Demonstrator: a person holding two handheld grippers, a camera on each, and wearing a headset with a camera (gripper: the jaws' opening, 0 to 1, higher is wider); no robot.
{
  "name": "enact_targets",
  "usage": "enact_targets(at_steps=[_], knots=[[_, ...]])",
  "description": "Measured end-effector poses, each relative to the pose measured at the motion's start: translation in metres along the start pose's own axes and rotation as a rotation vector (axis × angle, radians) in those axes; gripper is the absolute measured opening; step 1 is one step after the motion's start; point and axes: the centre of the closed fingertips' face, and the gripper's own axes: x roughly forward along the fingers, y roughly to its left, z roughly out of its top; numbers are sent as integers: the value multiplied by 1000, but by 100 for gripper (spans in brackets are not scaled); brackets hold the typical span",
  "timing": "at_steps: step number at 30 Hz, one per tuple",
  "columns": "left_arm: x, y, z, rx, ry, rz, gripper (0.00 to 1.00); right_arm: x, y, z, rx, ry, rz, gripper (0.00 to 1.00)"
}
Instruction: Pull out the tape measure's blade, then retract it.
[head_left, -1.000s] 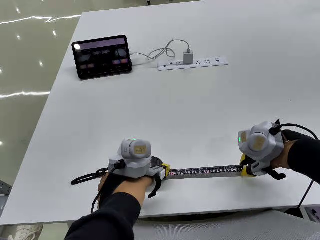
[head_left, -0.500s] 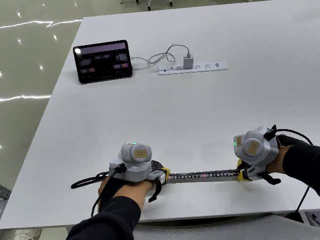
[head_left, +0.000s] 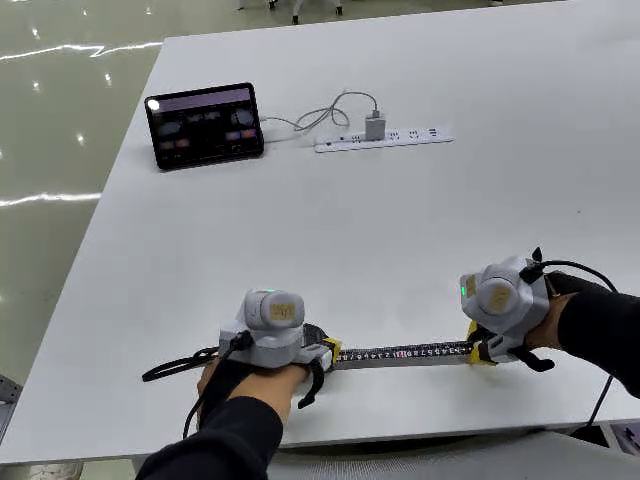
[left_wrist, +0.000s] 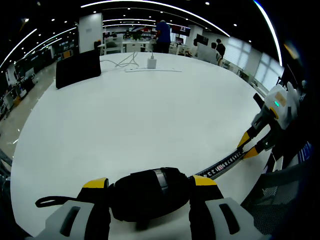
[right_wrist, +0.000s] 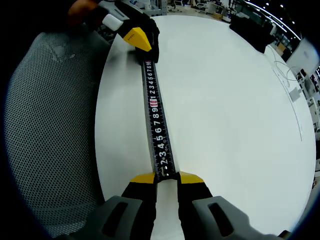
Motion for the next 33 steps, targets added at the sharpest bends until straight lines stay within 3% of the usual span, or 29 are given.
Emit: enact_targets(at_steps=[33], knots=[[0, 0, 1, 9, -12, -10, 60, 10, 6, 27, 12, -34, -5, 11]])
